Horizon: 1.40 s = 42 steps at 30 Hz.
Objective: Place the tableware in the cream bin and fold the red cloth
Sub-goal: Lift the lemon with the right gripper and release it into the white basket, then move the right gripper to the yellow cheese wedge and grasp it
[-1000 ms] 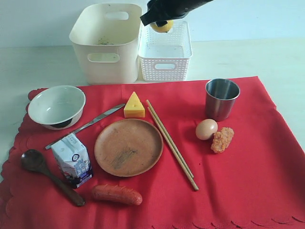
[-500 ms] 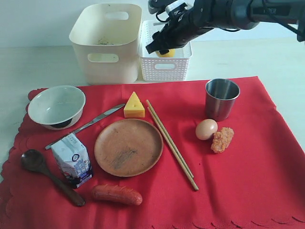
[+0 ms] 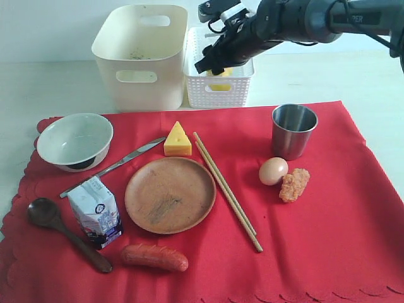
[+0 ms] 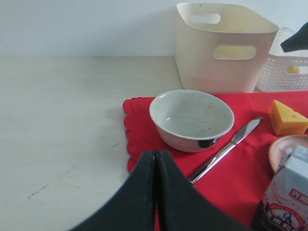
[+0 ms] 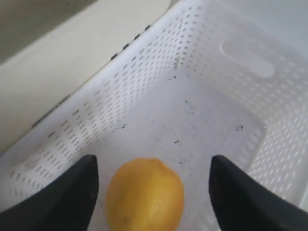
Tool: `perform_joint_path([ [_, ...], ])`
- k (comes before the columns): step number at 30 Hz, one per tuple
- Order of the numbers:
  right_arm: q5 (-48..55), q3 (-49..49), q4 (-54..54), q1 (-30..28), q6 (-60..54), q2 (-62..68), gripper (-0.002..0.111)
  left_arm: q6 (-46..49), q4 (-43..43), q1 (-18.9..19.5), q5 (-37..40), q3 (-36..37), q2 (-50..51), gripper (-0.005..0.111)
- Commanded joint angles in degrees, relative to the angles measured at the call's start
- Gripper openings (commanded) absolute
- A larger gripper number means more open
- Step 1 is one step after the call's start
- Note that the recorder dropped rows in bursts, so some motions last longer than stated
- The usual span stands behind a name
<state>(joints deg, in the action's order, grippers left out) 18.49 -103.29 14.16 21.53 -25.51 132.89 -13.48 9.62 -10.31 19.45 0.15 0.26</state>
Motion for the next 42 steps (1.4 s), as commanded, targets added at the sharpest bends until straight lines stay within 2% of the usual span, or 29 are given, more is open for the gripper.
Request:
perform_joint_path([
  [1,2.98,-0.66,0.26,-0.32,0.17,-4.04,0.068,-0.23,0.17,-0.35,-0.66,-0.15,-0.26,0.001],
  [8,17.22,-0.66,1.09,-0.21,1.35,-11.62,0.068,-0.23,0.17,-0.35,-0.66,-0.15,-0.26,0.001],
  [22,39.19,1.28,3.44,-0.07,8.29,-22.17,0.068,-0.23,0.17,-0.35,-0.66,-0.15,-0.26,0.001],
  [30,33.78,9.95,2.75,6.59,9.10,-23.27,0.068,-0.23,0.17,-0.35,-0.66,-0.15,-0.26,0.001],
  [42,26.38,10.36,1.10,15.13,10.62,-18.14,0.068,-0.23,0.17,-0.35,-0.66,-0.15,-0.26,0.001],
])
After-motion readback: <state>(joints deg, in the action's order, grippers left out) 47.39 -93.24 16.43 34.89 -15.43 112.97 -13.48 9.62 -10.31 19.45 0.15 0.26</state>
